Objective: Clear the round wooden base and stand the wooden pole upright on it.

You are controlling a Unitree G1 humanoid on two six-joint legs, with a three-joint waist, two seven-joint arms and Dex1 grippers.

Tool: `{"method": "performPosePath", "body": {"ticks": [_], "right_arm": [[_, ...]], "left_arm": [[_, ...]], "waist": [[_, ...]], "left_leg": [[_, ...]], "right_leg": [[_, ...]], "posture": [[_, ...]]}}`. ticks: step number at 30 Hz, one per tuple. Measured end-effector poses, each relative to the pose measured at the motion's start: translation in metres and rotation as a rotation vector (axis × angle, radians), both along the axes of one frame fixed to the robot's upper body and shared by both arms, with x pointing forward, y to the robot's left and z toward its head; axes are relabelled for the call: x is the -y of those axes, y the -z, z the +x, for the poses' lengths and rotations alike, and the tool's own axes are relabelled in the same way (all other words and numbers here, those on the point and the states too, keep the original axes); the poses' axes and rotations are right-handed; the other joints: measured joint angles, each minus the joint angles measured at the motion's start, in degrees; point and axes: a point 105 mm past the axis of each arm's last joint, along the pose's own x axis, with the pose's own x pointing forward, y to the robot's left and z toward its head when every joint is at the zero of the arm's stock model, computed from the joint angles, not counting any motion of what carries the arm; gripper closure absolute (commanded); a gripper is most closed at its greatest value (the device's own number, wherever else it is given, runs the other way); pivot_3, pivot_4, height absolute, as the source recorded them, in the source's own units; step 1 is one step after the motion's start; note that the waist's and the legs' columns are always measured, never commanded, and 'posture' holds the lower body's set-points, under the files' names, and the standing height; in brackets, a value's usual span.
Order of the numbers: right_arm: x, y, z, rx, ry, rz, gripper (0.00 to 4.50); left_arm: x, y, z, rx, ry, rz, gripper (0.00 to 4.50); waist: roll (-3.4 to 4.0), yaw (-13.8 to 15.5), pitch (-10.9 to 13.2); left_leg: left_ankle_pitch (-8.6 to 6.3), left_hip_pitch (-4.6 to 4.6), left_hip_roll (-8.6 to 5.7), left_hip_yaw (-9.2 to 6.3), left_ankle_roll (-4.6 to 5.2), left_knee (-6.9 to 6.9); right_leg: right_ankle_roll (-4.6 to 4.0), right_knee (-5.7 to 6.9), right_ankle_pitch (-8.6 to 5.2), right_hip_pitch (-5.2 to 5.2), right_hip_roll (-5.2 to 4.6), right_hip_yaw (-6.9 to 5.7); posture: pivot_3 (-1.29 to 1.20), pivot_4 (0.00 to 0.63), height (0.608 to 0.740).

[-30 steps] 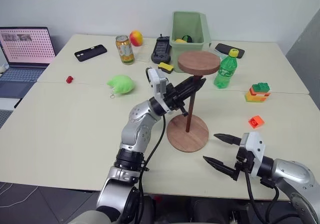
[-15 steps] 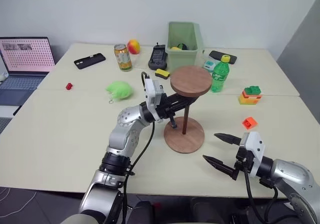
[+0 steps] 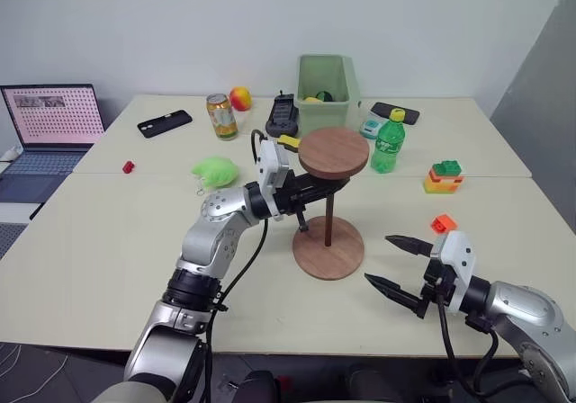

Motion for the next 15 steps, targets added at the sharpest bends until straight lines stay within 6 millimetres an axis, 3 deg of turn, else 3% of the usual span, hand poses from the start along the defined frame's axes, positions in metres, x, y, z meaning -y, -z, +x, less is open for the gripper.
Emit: {"method": "performPosePath", "body": {"ticks": [3, 4, 5, 7, 9, 12, 15], "right_arm": [[0.000, 0.000, 0.001, 0.001, 0.000, 0.000, 0.00], [0.001, 0.002, 0.002, -0.008, 0.005, 0.000, 0.00], [0.002, 0.002, 0.002, -0.009, 0.006, 0.000, 0.00], [0.001, -0.001, 0.004, 0.003, 0.002, 0.000, 0.00], [0.000, -0.003, 0.007, 0.012, -0.007, 0.001, 0.00], [0.002, -0.001, 0.009, 0.004, -0.008, 0.000, 0.00], [0.002, 0.000, 0.012, -0.004, -0.031, -0.007, 0.00]], "left_arm": [[-0.014, 0.056, 0.001, -0.217, -0.050, 0.121, 2.74], [-0.017, 0.071, -0.002, -0.288, -0.056, 0.139, 2.51], [-0.017, 0.073, -0.003, -0.302, -0.054, 0.142, 2.30], [-0.017, 0.067, -0.002, -0.292, -0.049, 0.145, 1.94], [-0.018, 0.049, -0.003, -0.254, -0.027, 0.138, 1.54], [-0.027, 0.021, -0.008, -0.193, 0.002, 0.147, 0.92], [-0.045, 0.011, -0.016, -0.172, 0.029, 0.233, 0.24]], "waist": [[0.49, -0.3, 0.7], [0.24, -0.1, 1.3], [0.04, 0.1, 1.5], [-0.10, 0.7, 1.5], [-0.09, 1.1, 1.6], [-0.07, 1.5, 1.6], [0.08, 1.3, 1.7]], "left_leg": [[0.00, -0.10, -0.04, 0.24, 0.00, -0.19], [0.03, -0.96, -0.01, 0.05, -0.02, -0.07], [0.04, -1.65, 0.08, -0.05, -0.04, 0.17], [0.20, -2.60, 0.11, -0.26, -0.33, 0.40], [0.21, -2.99, 0.09, -0.21, -0.35, 0.32], [0.17, -2.99, 0.09, -0.13, -0.28, 0.22], [0.06, -2.85, -0.02, -0.04, -0.06, 0.24]], "right_leg": [[0.02, 0.03, -0.01, -0.31, 0.01, 0.08], [0.02, 0.15, 0.02, -1.09, 0.02, -0.04], [-0.23, 0.22, 0.19, -1.62, 0.13, -0.13], [-0.38, 0.26, 0.43, -2.43, 0.11, -0.31], [-0.36, 0.14, 0.42, -2.76, -0.10, -0.30], [-0.28, 0.06, 0.36, -2.78, -0.36, -0.25], [-0.25, 0.14, 0.35, -2.71, -0.43, -0.22]], "posture": [[0.00, 0.150, 0.740], [0.00, 0.150, 0.740], [0.00, 0.150, 0.740], [0.00, 0.150, 0.740], [0.00, 0.150, 0.740], [0.00, 0.150, 0.740], [0.00, 0.150, 0.740]]}}
